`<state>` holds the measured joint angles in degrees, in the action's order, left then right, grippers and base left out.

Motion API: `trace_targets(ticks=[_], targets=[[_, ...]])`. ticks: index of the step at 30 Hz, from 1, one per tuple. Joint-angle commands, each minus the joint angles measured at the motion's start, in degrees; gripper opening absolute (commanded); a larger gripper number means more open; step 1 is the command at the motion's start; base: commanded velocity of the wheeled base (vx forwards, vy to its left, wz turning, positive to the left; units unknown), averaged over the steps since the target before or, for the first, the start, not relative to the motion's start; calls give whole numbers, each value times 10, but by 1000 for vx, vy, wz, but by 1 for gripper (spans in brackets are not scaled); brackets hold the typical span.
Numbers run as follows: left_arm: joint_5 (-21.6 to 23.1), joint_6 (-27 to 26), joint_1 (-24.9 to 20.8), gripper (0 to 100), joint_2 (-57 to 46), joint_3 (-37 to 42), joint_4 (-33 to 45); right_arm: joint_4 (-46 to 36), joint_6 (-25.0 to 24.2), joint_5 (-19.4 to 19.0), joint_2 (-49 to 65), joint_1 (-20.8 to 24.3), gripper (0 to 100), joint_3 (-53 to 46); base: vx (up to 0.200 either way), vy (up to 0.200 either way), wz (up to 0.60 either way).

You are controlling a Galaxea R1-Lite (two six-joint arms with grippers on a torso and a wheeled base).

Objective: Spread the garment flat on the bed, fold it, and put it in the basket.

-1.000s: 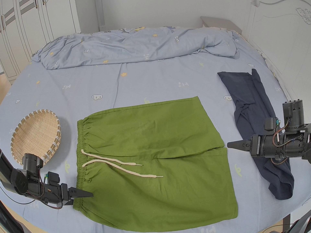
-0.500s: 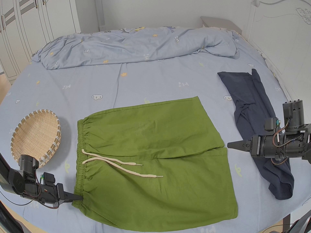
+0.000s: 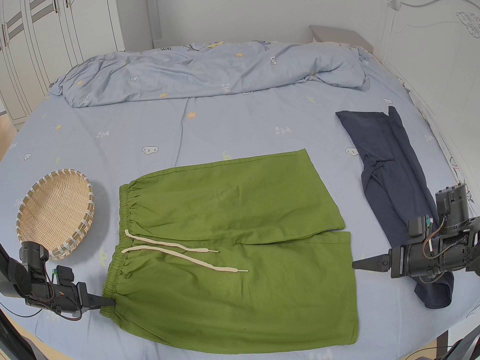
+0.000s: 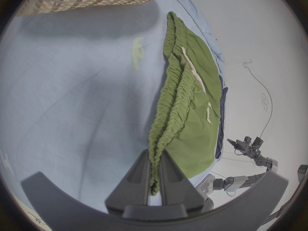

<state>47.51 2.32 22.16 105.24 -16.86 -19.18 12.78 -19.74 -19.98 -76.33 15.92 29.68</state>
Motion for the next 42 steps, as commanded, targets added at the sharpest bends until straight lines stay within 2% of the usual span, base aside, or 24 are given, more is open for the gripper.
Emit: trace_targets(ticks=[1,6,7,10,12,16,17,20,28,36,42], targets=[[0,-2,7,0,16,-2,-1,-2,-4,-76,3,-23,100,-63,0,0,0],[0,-2,2,0,22,-3,-1,-1,0,-173,-14,-21,100,-123,0,0,0],[0,-2,2,0,22,-3,-1,-1,0,-173,-14,-21,100,-123,0,0,0],[0,-2,2,0,27,-4,-2,-1,3,-205,-59,-13,100,-128,0,0,0],[-1,-2,2,0,27,-4,-2,-1,5,-208,-76,-10,100,-129,0,0,0],[0,-2,7,0,27,-7,-2,1,35,-206,-130,-4,100,-140,0,0,0],[-1,-2,8,0,27,-7,-2,1,58,-206,-149,-2,100,-142,0,0,0],[0,-2,8,0,28,-7,-2,2,73,-206,-168,-1,100,-147,0,0,0],[0,-2,8,0,28,-7,-3,16,75,-207,-181,4,100,-137,0,0,0],[-1,-2,8,0,28,-7,-4,117,66,-206,-244,47,100,-138,0,0,0],[-1,-2,8,0,28,-8,-4,133,66,-206,-255,47,100,-140,0,0,0]])
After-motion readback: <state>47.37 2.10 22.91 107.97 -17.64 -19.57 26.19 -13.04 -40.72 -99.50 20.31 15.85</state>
